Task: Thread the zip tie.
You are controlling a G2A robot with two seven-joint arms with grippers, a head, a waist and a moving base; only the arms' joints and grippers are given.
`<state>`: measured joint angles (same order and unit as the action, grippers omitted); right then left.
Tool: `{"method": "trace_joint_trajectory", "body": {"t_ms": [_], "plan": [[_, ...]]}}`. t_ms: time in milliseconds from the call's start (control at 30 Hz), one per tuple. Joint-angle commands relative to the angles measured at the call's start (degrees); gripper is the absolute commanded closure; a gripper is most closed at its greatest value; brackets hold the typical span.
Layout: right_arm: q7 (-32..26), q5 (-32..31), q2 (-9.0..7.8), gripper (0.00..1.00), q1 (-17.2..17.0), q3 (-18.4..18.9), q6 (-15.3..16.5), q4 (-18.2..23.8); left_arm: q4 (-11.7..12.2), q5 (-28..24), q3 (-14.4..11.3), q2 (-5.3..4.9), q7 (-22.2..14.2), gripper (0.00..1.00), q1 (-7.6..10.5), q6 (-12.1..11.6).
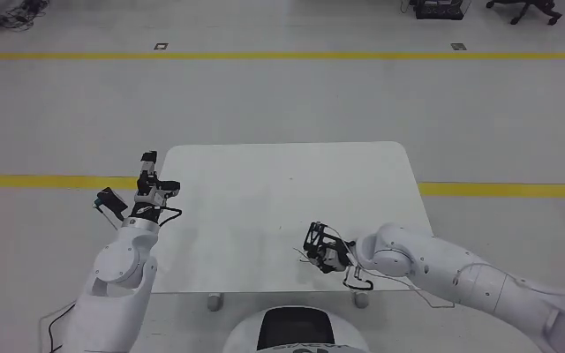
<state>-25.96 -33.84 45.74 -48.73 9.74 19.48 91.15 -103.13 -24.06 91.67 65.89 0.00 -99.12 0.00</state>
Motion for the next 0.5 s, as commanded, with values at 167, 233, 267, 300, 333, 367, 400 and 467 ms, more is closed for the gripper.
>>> {"method": "trace_joint_trajectory", "body": {"t_ms": [167,233,267,300,333,367,400,467], "plan": [[-0.65,1.77,0.36,1.0,0.08,0.0,0.0,-1.7,0.0,0.0,0.0,0.0,0.0,0.0,0.0,0.0],[-0.86,2.08,0.61,1.0,0.17,0.0,0.0,-2.2,0.0,0.0,0.0,0.0,0.0,0.0,0.0,0.0],[-0.9,2.25,0.71,1.0,0.17,0.0,0.0,-2.45,0.0,0.0,0.0,0.0,0.0,0.0,0.0,0.0],[-0.92,2.41,0.8,1.0,0.18,0.0,0.0,-2.67,0.0,0.0,0.0,0.0,0.0,0.0,0.0,0.0],[-1.03,2.66,0.92,1.0,0.21,0.0,0.0,-3.02,0.0,0.0,0.0,0.0,0.0,0.0,0.0,0.0],[-1.09,2.74,1.02,1.0,0.23,0.0,0.0,-3.21,0.0,0.0,0.0,0.0,0.0,0.0,0.0,0.0],[-1.13,2.85,1.11,1.0,0.24,0.0,0.0,-3.48,0.0,0.0,0.0,0.0,0.0,0.0,0.0,0.0],[-1.21,3.05,1.34,1.0,0.3,0.0,0.0,-3.97,0.0,0.0,0.0,0.0,0.0,0.0,0.0,0.0]]}}
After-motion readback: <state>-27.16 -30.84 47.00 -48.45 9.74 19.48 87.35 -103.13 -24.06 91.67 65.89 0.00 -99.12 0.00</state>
